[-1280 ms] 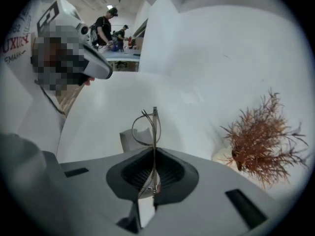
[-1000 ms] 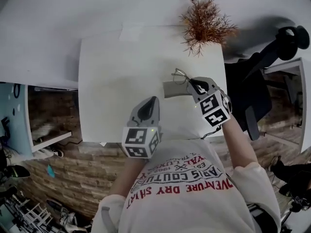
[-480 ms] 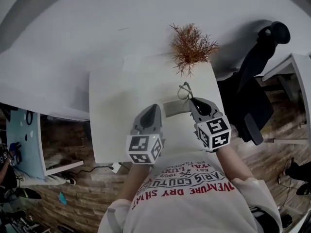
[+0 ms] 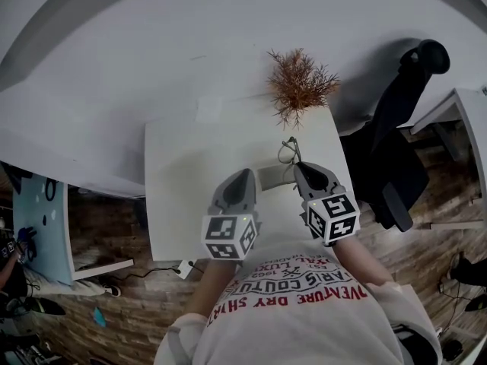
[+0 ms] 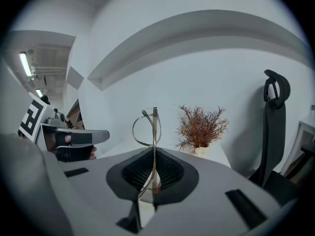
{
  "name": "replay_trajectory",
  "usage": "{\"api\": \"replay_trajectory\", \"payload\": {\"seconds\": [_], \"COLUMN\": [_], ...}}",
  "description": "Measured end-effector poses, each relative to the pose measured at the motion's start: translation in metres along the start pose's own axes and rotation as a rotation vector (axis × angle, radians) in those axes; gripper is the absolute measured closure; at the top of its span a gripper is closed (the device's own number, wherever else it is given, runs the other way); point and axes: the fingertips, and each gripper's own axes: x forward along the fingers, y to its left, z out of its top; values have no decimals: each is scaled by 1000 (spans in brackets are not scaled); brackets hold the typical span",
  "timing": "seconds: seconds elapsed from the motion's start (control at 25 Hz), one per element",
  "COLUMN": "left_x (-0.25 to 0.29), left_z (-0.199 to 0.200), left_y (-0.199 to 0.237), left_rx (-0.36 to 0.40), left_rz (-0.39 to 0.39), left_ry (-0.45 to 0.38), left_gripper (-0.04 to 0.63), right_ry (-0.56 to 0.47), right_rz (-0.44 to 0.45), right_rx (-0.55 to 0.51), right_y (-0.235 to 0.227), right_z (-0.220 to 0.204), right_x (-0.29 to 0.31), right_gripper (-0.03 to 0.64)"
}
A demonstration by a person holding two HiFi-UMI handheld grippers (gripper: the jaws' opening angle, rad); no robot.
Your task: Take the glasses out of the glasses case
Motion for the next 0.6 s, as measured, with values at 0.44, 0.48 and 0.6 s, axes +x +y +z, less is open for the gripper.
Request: {"api": "replay_trajectory", "payload": {"seconds": [0.44, 0.48, 0.6], "left_x": [2, 2, 2], "left_z": [0, 0, 1], "left_y": [1, 2, 2], "left_rx": [3, 2, 0], "left_rz": [-5, -3, 3], "left_ry": [2, 2, -2], "left_gripper": [594, 594, 594], "right_ry": [-1, 0, -1], "right_rz": [7, 8, 11], "right_rx": [4, 2, -1], "right_y": [2, 2, 3], "right_z": [0, -1, 0], "right_x": [3, 3, 4], "right_gripper": [592, 592, 592]}}
